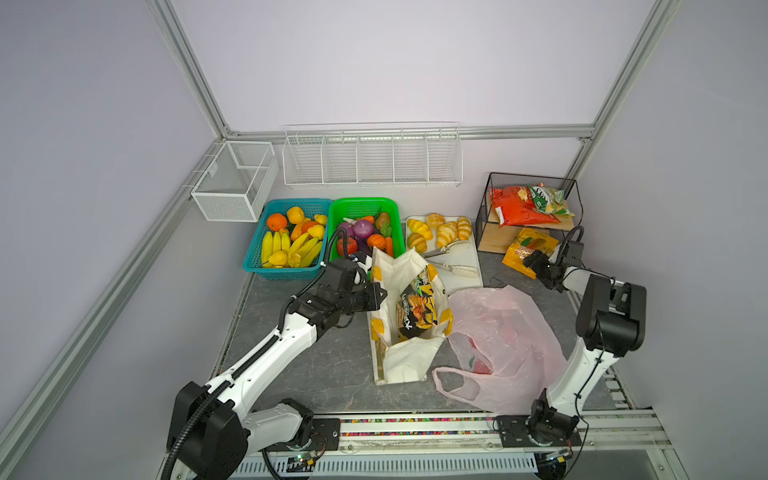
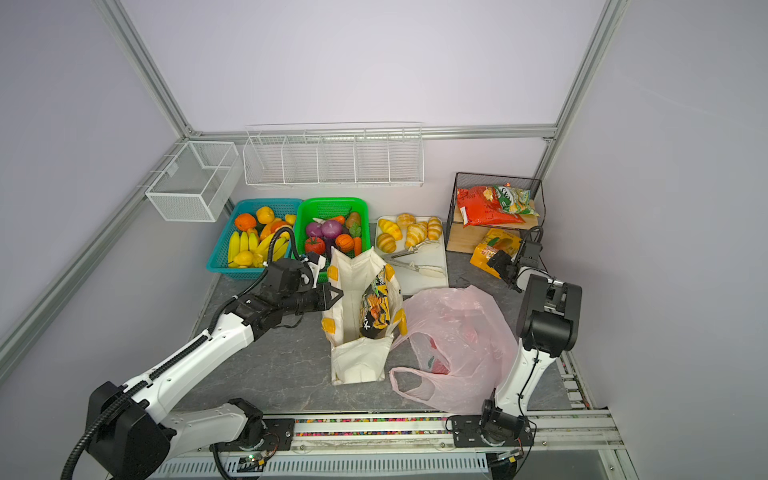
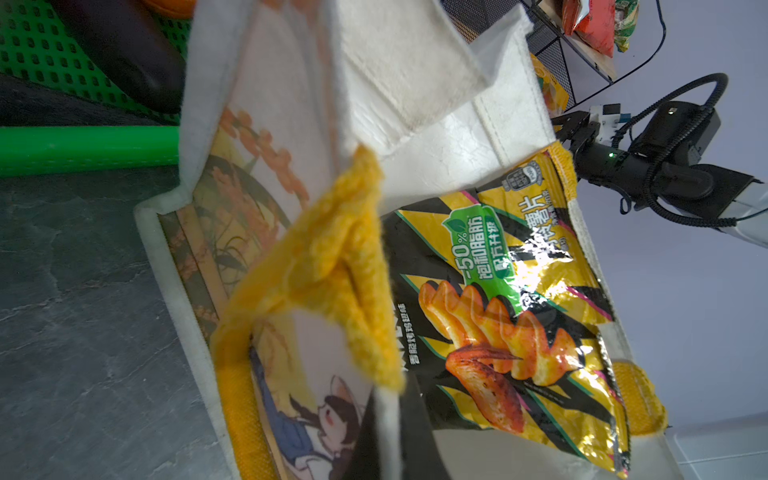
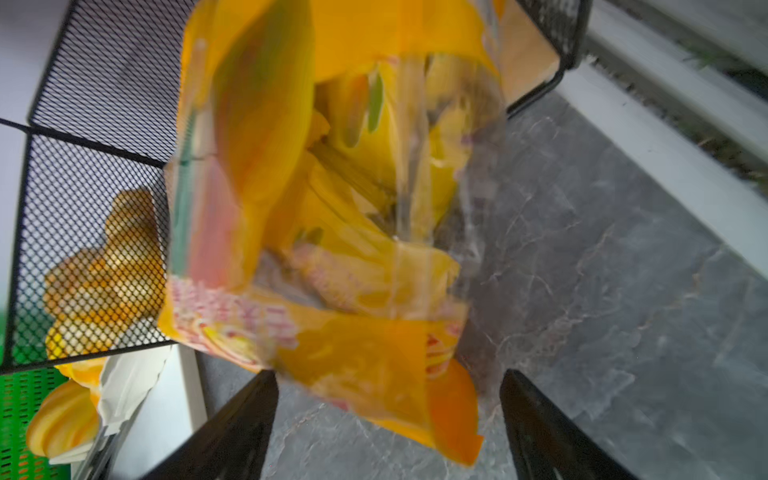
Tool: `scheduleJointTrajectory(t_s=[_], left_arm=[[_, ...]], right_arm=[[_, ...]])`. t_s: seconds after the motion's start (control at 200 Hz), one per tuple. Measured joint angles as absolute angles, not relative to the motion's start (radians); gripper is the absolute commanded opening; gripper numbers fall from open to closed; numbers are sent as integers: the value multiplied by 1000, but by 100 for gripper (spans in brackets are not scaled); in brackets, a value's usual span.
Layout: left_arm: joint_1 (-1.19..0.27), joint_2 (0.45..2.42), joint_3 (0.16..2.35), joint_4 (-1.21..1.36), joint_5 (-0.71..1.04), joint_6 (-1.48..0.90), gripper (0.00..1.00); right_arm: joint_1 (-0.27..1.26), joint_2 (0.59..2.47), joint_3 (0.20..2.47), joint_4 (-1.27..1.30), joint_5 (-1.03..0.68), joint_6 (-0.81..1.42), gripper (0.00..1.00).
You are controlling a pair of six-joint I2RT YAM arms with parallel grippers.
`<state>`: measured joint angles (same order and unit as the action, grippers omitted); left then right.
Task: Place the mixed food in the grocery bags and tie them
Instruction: 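Grasp the yellow LOTTO snack bag with the right gripper, then carry the yellow bag over the tote and lower it in with the right gripper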
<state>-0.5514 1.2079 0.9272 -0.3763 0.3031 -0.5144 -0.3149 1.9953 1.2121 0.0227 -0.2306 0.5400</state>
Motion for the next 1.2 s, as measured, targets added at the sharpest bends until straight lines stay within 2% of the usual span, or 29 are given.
scheduleJointTrajectory(t_s=[0.125,0.19,0.39,0.655,1.135,1.2], left_arm=[[-551,1208,925,-371,303,-515,0],[-551,1208,923,-368,303,-515,0],[-551,1208,921,-364,303,-515,0],[-551,1212,921,-358,303,-515,0],[-551,1217,921,-348,303,-515,0],[-551,1219,921,-346,303,-515,0]], right_arm=[[-319,2022,1232,42,-276,535,76],[-321,2037,1241,56,-303,529,69],[-337,2062,1240,101,-383,522,36],[-352,2031,1194,192,-451,547,7],[-353,1788,1132,224,-553,649,7],[-353,1708,1050,211,-555,659,7]])
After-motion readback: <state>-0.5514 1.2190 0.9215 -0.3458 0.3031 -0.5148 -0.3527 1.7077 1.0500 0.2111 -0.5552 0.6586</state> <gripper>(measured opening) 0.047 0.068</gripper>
